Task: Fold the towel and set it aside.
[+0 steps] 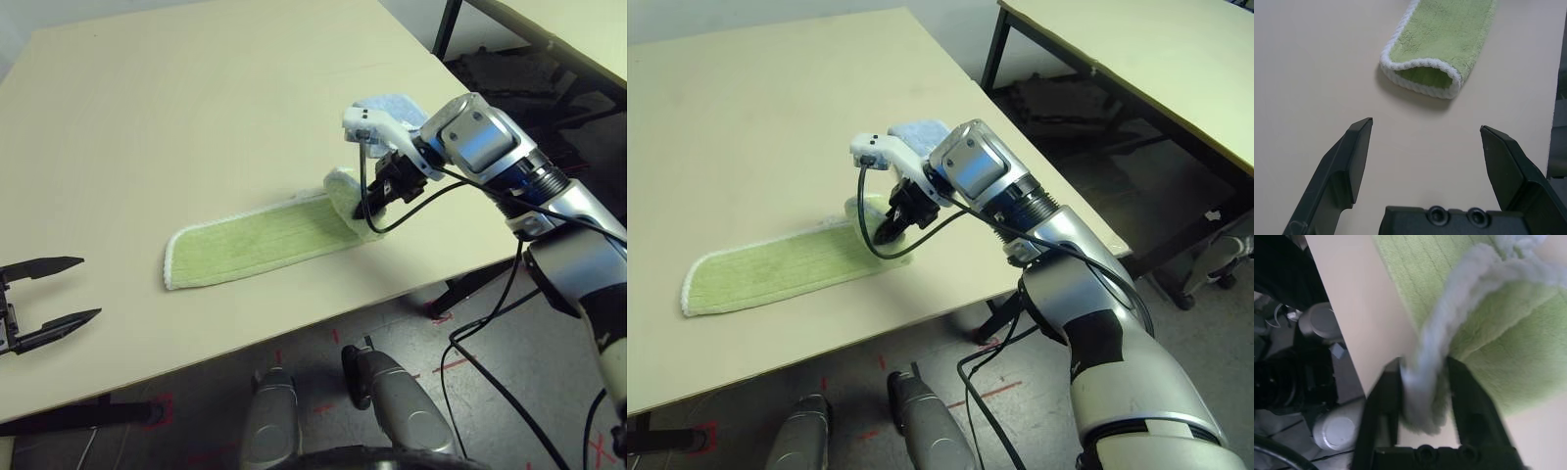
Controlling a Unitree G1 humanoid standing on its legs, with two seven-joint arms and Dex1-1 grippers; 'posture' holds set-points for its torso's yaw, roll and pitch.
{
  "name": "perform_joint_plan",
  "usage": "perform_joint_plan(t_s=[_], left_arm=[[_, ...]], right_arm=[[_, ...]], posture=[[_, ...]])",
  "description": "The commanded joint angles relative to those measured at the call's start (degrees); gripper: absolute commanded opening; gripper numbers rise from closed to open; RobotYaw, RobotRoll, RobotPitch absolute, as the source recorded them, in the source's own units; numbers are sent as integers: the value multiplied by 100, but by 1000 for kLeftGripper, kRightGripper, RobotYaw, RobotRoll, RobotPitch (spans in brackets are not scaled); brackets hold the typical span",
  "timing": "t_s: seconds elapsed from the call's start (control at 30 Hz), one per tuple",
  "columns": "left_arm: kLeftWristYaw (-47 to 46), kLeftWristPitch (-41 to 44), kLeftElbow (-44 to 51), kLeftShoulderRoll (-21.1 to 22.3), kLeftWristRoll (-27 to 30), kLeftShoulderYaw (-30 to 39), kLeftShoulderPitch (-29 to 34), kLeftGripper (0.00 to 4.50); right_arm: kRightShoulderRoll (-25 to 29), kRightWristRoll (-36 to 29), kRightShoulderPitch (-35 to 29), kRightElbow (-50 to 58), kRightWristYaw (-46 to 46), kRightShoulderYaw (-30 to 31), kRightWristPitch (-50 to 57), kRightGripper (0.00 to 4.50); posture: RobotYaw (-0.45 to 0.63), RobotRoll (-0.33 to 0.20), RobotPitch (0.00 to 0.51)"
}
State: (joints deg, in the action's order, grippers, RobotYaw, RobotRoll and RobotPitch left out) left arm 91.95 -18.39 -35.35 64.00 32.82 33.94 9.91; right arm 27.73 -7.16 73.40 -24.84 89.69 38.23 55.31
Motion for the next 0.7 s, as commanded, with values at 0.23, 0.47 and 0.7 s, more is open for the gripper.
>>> perform_joint_plan(t_s=[0.23,0.47,0.7], left_arm=[[54,102,118,-24,-88,28,-25,4500],[34,131,184,-47,-92,113,41,4500],[-29,143,285,-134,-52,322,286,4500]], right_arm=[[-616,-437,279,-218,-608,-924,564,4491],[-521,-638,83,-397,-358,-1178,16,4491],[-481,-1118,-595,-1183,-260,-2215,-780,2962]], posture=[[-26,0,187],[-17,0,189],[-11,0,194]])
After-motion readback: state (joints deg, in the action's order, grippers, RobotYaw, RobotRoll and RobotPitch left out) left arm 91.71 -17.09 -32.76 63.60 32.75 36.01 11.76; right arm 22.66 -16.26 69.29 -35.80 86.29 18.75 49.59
